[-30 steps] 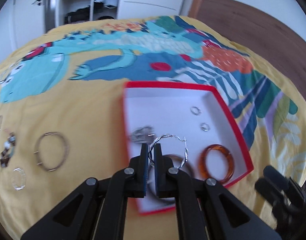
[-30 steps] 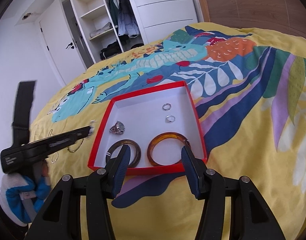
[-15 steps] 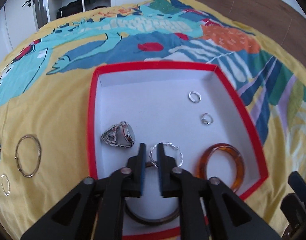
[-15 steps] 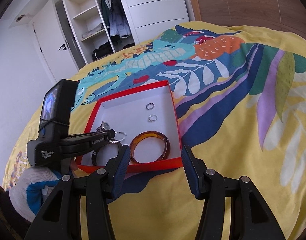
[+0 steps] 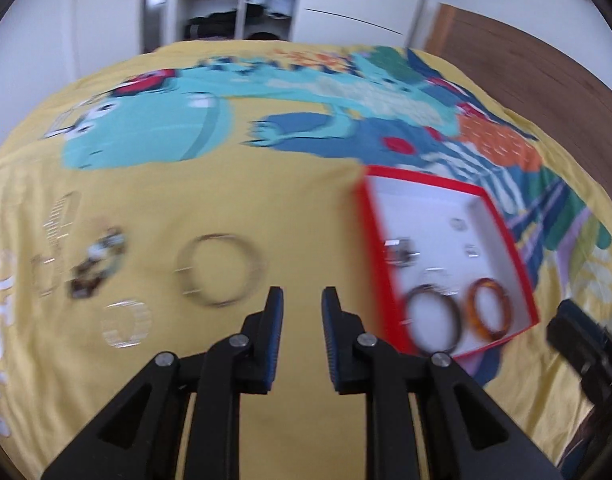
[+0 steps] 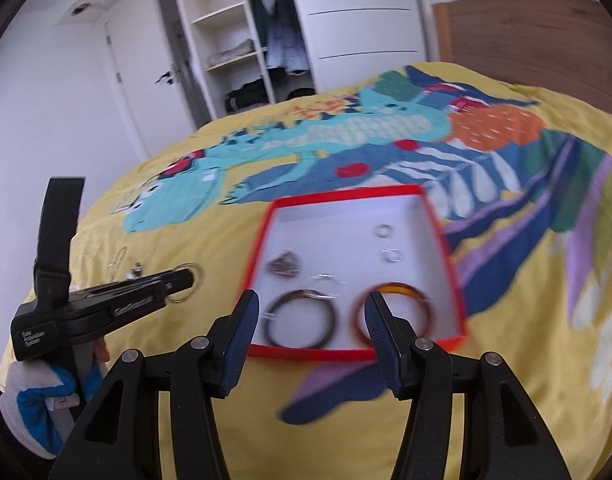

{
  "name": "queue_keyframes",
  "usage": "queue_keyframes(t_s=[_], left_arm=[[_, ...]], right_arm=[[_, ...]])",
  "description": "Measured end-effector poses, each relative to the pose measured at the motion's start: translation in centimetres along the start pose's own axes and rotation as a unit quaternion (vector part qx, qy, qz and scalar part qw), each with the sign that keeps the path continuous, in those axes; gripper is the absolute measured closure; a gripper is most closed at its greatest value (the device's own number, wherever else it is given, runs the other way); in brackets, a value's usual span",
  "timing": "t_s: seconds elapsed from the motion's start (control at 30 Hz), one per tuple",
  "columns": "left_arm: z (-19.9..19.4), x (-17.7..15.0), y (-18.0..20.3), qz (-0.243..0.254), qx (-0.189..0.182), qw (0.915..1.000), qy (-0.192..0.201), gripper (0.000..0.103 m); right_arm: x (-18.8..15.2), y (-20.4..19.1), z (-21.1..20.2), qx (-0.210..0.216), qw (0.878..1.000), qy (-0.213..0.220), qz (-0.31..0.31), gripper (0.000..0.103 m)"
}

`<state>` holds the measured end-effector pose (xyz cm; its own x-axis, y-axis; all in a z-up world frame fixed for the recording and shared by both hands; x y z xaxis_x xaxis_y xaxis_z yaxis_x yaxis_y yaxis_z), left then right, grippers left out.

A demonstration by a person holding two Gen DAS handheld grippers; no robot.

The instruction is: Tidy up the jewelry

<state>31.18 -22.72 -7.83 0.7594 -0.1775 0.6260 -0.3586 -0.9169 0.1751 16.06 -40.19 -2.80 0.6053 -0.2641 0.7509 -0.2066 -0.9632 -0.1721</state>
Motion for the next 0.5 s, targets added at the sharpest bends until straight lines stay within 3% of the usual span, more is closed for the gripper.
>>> queue_keyframes(t_s=[0.3, 0.5], left_arm=[[-2.6, -3.9, -12.9, -0.083, 0.053, 0.9951, -0.002, 0.084], [-2.4, -4.5, -17.6, -0.124, 0.042, 0.9914, -0.004, 0.084]], right_arm=[[-0.3, -8.4, 3.1, 0.051, 0.997, -0.024, -0.052, 0.047], [-1.3, -13.2, 6.0, 0.085, 0.992, -0.049, -0.075, 0.047]])
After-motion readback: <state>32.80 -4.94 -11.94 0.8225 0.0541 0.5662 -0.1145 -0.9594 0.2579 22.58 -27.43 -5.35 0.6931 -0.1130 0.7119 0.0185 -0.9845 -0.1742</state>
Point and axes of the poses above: each gripper's, at about its wrist camera, not at the fingertips, and z roughly the way its jaws point, y to its right, x to its top, the point moved 2 cm from there along z, roughly the way its jaws point, and after that the axes turned 2 degrees about -x, right-handed, at the moved point
